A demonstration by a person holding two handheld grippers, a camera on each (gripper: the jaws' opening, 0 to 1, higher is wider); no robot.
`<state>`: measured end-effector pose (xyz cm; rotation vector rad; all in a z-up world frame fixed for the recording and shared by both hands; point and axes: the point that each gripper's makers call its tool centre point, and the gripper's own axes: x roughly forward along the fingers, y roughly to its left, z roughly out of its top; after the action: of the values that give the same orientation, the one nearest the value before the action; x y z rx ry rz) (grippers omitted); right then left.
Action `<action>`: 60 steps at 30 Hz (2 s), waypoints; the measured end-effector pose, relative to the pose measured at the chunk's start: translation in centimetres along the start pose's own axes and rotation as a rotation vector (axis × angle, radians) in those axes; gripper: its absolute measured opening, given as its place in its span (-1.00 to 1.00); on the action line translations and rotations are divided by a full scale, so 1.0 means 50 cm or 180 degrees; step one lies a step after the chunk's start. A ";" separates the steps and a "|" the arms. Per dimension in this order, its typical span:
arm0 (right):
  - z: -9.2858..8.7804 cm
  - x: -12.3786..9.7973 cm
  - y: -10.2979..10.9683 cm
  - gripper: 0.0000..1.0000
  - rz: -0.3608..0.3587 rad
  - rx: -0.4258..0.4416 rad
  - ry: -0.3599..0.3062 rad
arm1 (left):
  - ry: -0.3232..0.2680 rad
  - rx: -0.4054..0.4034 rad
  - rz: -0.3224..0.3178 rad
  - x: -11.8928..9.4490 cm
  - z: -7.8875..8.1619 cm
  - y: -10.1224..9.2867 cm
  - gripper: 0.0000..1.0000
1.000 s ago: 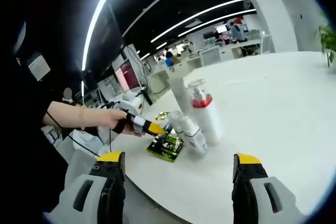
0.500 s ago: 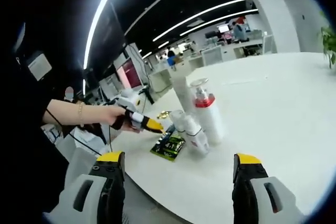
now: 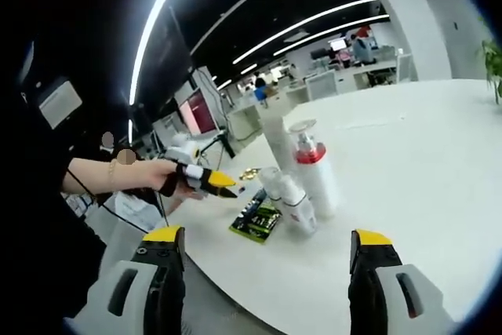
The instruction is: Arrange the skincare products in the storage area until every visible bottle or jar stands upright without overlapping.
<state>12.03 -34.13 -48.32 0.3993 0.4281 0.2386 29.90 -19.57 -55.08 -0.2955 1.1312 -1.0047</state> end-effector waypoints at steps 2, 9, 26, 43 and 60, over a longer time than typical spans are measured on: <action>0.002 0.001 0.001 0.79 0.0021 -0.0008 -0.0013 | -0.0010 0.0007 -0.0029 -0.008 -0.006 -0.009 0.32; 0.003 0.003 -0.002 0.79 0.0042 -0.0098 -0.0002 | -0.0099 0.0224 0.0099 -0.047 -0.031 -0.012 0.48; 0.021 -0.003 -0.002 0.82 0.0058 -0.0092 -0.0125 | -0.0506 0.0778 0.0388 -0.139 -0.076 -0.026 0.92; 0.017 -0.019 -0.002 0.84 0.0027 -0.0071 -0.0120 | -0.0734 0.0856 0.0375 -0.150 -0.110 -0.047 0.98; 0.001 -0.013 -0.014 0.80 -0.0027 -0.0091 -0.0061 | -0.0649 0.0942 0.0536 -0.142 -0.116 -0.042 0.98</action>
<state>11.55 -34.96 -48.32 0.3714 0.4072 0.2323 23.38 -13.54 -51.91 -0.0614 0.7965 -0.9540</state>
